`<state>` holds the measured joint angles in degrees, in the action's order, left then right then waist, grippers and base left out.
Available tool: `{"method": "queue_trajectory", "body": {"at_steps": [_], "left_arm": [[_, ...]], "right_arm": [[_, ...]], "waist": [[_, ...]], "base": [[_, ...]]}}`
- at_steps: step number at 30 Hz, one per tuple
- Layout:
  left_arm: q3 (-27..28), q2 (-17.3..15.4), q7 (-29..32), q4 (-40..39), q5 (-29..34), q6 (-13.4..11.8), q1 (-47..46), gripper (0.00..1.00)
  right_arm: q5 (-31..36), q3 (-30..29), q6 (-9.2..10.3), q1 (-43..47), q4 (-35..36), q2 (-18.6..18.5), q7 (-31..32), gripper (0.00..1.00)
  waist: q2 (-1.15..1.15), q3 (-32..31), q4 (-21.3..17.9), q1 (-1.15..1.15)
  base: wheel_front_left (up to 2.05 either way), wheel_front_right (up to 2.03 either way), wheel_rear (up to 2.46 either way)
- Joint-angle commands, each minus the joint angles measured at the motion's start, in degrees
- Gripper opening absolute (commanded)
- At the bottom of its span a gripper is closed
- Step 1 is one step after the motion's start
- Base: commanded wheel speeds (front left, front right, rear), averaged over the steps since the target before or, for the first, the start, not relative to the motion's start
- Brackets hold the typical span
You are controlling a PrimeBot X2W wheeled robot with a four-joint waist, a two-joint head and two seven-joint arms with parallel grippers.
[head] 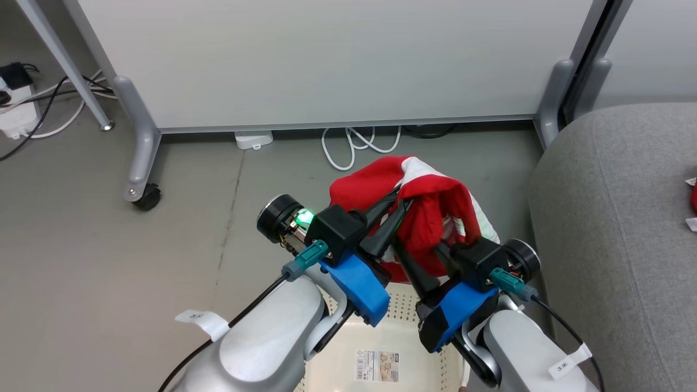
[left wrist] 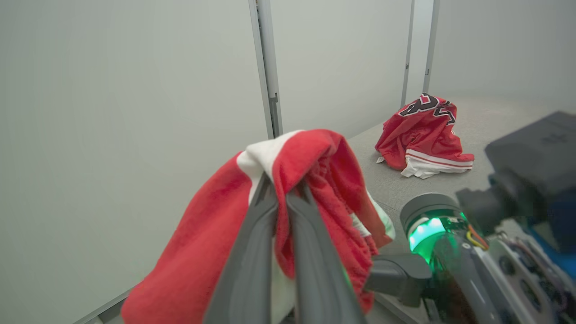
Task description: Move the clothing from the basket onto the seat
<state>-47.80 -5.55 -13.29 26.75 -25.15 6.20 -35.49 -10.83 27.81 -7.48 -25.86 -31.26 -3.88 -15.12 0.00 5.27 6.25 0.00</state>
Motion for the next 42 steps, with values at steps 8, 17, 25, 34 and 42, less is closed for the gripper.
{"method": "queue_trajectory", "body": {"at_steps": [8,17,25,34,42], "left_arm": [[-0.2,-0.1,-0.7,0.8,-0.5,0.3,-1.4,0.0],[-0.5,-0.4,-0.9,1.2,-0.7,0.0,-1.4,0.0],[-0.5,-0.4,-1.1,1.3,-0.9,-0.4,-1.6,0.0],[-0.6,-0.6,-1.5,1.1,-0.5,-1.1,-1.7,1.0],[-0.6,-0.7,-1.6,1.1,-0.3,-1.5,-1.6,1.0]], "right_arm": [[-1.3,0.1,-0.02,-0.8,-0.2,0.4,0.0,0.0],[-1.5,0.3,-0.03,0.2,0.6,0.6,0.0,0.0],[-1.8,0.4,-0.03,0.1,0.8,0.6,0.0,0.0],[-1.8,0.4,-0.03,0.0,1.2,0.5,0.0,0.0],[-2.0,0.5,-0.03,0.2,1.2,0.3,0.0,0.0]], "waist": [[0.0,0.0,0.1,0.0],[0.0,-0.1,-0.5,0.0],[0.0,0.0,-0.6,0.0],[0.0,0.1,-0.7,0.0],[0.0,0.0,-1.0,0.0]], "base": [[0.0,0.0,0.0],[0.0,0.0,0.0],[0.0,0.0,0.0],[0.0,0.0,0.0],[0.0,0.0,0.0]]}}
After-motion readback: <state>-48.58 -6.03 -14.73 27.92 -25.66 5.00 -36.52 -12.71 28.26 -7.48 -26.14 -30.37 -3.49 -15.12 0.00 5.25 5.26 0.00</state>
